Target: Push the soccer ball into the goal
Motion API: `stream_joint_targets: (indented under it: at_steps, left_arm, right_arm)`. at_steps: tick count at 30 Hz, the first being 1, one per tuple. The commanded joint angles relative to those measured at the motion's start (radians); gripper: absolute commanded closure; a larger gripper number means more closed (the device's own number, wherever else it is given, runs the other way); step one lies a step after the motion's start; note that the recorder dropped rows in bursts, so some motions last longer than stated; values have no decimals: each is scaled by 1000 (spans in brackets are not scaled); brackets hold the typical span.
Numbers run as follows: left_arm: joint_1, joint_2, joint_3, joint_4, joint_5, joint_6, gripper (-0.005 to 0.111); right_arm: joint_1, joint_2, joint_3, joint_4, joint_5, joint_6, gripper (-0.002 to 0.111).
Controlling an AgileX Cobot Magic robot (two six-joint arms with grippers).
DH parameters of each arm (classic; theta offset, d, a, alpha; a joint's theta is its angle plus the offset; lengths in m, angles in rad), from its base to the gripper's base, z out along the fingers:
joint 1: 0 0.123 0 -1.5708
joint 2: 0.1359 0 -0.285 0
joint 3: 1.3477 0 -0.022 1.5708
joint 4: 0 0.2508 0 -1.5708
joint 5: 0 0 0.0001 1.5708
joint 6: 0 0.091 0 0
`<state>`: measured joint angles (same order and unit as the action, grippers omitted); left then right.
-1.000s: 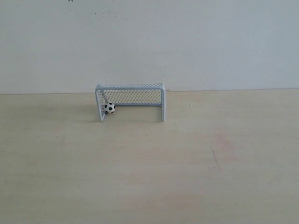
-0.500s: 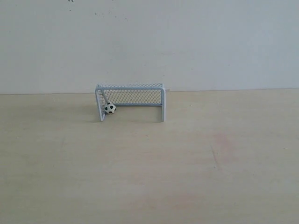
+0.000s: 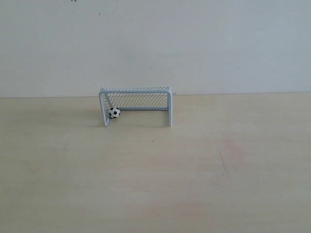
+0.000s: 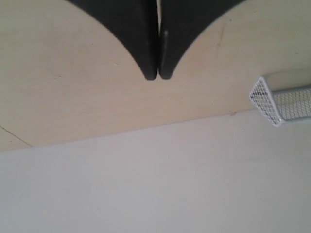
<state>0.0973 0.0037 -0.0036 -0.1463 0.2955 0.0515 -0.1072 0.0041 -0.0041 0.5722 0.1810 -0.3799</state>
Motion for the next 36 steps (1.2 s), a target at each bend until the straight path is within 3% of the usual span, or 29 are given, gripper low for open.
stream_joint_targets:
  at_steps: [1, 9, 23, 36]
  left_arm:
    - [-6, -4, 4, 6, -1, 1, 102]
    - [-6, -4, 4, 6, -1, 1, 102]
    - [-6, -4, 4, 6, -1, 1, 102]
    - [-6, -4, 4, 6, -1, 1, 102]
  right_arm:
    - [21, -4, 4, -249, 22, 164, 109]
    - [40, -4, 4, -656, 52, 444, 109]
    - [93, -4, 4, -669, 193, 363, 109]
    - [102, -4, 4, -667, 186, 372, 109]
